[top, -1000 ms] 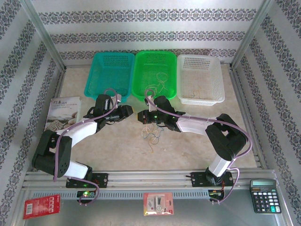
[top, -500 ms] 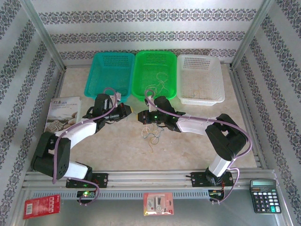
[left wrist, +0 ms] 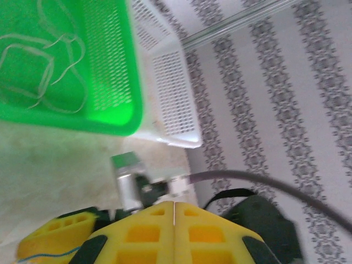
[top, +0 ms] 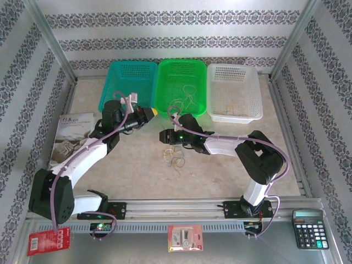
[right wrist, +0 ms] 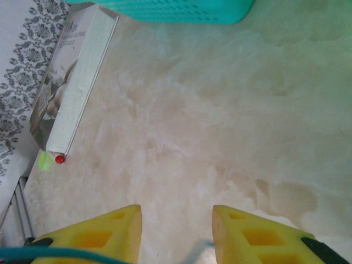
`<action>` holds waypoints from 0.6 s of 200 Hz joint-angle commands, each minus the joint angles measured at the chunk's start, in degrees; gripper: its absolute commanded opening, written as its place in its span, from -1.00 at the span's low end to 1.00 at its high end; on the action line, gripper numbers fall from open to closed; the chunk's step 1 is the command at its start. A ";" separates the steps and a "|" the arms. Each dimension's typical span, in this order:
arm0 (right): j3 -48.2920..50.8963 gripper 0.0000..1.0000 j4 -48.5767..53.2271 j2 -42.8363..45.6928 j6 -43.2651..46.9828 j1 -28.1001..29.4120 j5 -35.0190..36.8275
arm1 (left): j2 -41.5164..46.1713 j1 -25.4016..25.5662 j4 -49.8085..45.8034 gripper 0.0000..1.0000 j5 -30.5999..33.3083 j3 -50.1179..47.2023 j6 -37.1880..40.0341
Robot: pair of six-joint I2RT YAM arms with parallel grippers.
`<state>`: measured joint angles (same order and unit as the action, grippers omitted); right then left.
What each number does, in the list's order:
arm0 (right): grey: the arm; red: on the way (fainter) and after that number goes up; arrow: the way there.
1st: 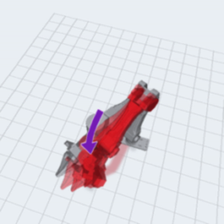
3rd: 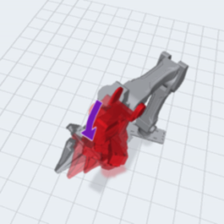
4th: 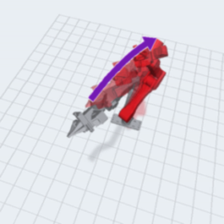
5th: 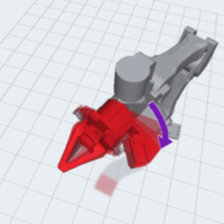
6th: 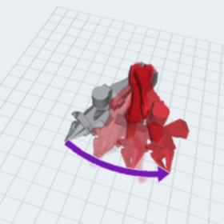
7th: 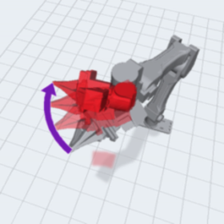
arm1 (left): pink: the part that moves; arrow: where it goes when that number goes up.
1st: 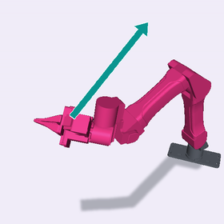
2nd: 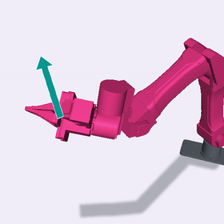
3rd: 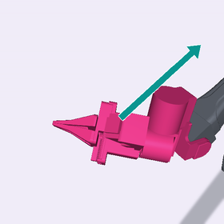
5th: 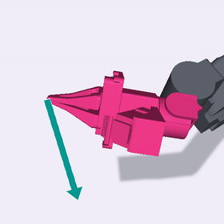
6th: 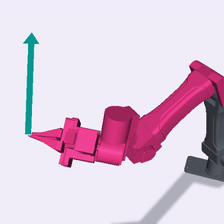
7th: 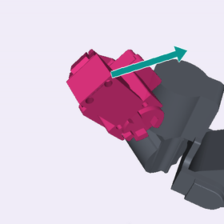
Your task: Untangle the cables
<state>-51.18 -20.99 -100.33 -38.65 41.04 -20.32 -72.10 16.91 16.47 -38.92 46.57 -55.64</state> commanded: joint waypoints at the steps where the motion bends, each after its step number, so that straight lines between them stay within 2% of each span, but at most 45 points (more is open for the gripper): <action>1: 1.79 -0.22 -2.75 -0.61 1.23 0.47 3.64 | 2.61 0.78 4.27 -1.00 -0.92 4.31 -4.00; 72: 6.47 -0.22 -6.38 -0.91 -0.10 0.93 7.09 | 2.45 0.84 1.67 -1.00 0.25 19.45 -5.97; 120: 8.83 -0.22 -8.94 -1.71 -1.14 1.47 9.37 | 0.01 0.39 -4.06 -1.00 2.12 31.53 -2.50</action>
<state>-44.05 -26.61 -101.06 -39.09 41.91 -13.37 -70.94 16.93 15.68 -38.22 72.86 -60.38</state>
